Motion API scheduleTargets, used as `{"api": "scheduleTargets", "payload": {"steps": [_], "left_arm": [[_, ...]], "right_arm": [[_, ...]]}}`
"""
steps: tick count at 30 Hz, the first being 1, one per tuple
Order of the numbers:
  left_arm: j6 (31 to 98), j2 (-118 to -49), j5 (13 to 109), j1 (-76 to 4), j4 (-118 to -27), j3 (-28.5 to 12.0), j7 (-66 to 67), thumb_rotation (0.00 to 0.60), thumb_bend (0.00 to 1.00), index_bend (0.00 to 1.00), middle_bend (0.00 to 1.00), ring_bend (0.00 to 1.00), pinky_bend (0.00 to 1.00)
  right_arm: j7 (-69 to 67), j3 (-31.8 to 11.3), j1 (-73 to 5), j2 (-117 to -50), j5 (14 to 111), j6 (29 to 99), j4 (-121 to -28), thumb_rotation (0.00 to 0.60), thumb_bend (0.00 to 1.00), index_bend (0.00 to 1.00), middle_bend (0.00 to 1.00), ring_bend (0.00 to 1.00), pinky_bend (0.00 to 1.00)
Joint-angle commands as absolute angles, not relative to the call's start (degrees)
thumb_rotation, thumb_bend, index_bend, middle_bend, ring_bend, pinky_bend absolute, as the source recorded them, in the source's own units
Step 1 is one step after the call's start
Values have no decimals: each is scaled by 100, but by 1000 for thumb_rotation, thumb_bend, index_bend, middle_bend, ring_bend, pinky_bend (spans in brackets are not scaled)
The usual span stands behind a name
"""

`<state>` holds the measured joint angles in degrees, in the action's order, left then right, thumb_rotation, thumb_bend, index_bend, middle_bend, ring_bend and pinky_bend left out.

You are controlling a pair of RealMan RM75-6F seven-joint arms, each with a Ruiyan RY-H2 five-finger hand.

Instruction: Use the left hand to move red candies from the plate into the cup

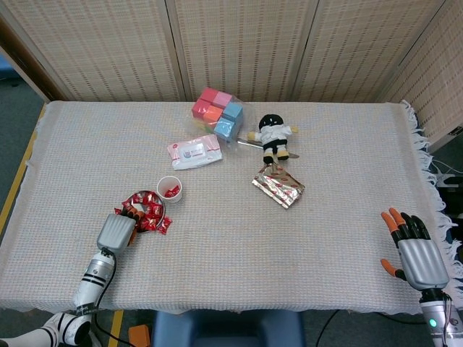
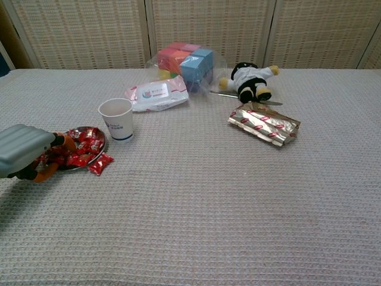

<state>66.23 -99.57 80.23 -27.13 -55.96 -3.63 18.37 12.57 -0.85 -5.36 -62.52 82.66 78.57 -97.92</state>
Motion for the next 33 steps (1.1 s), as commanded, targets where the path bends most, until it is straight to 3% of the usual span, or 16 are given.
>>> {"api": "scheduleTargets", "payload": {"steps": [1,14,23,33], "left_arm": [[6632,-9957,8029,-2709,-5598,-360,1841,600,379,326,326,391,1000],[6834,-10012,8176,-2662,-5488,-332,1637,600,383,477,509,505,1000],[6806,-10067,8195,-2653,-5356,-323,1512,600,390,553,579,530,1000],[6938,-10087,8242,-2642,-5337,-369,1450,600,518,645,652,566,1000]], "right_arm": [[1259,-85,-539,-6254,8264,7853,-9792,600,137,0,0,0,71],[1272,-89,-545,-6266,8248,7843,-9784,600,137,0,0,0,92],[1278,-84,-544,-6264,8250,7843,-9786,600,138,0,0,0,105],[1278,-87,-545,-6259,8246,7843,-9792,600,138,0,0,0,113]]}}
